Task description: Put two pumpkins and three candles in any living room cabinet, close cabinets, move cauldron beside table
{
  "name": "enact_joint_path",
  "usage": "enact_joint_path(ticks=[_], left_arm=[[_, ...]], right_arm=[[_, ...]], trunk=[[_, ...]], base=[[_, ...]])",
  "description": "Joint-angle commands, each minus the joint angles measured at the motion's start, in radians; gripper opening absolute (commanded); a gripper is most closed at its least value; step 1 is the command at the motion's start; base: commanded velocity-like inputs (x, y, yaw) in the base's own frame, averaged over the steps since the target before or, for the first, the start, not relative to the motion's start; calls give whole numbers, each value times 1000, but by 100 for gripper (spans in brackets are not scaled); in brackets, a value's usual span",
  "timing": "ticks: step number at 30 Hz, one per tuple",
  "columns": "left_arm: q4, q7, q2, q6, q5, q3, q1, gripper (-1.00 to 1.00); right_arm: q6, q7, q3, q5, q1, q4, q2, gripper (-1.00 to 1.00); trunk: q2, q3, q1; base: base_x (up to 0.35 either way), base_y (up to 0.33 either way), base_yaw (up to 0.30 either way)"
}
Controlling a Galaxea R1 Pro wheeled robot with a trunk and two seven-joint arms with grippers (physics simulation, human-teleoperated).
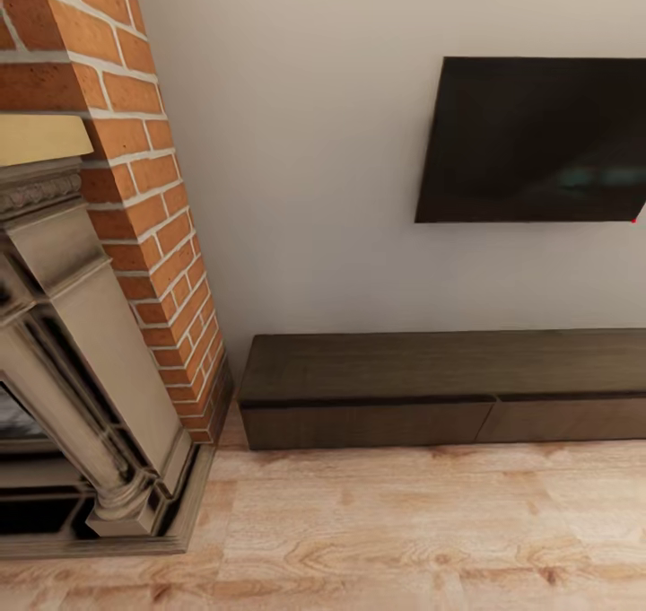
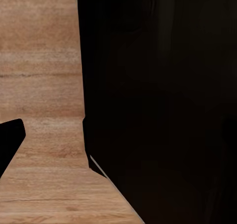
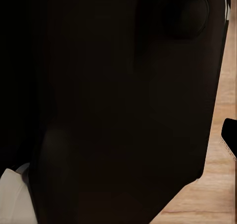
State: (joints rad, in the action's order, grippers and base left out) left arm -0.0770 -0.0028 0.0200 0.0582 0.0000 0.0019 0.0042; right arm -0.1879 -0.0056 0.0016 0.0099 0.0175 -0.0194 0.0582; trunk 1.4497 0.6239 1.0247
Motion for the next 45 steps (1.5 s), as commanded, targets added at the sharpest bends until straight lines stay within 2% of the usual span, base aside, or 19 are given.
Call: enact_joint_path(ticks=[1, 15, 24, 32, 45], left_arm=[[-1, 0, 0, 2, 0, 0, 0, 100], [-1, 0, 0, 2, 0, 0, 0, 100], [-1, 0, 0, 4, 0, 1, 0, 100], [0, 0, -1, 96, 4, 4, 0, 100], [-1, 0, 0, 105, 5, 3, 0, 100]], right_arm=[[-5, -1, 0, 1, 1, -2, 0, 100], [-18, -1, 0, 1, 1, -2, 0, 100], [-19, -1, 0, 1, 1, -2, 0, 100], [-19, -1, 0, 1, 1, -2, 0, 100], [-19, -1, 0, 1, 1, -2, 0, 100]], trunk=[[0, 1, 0], [0, 1, 0], [0, 1, 0], [0, 1, 0], [0, 1, 0]], base=[[194, 4, 77], [257, -29, 10], [141, -1, 0], [16, 0, 0], [0, 0, 0]])
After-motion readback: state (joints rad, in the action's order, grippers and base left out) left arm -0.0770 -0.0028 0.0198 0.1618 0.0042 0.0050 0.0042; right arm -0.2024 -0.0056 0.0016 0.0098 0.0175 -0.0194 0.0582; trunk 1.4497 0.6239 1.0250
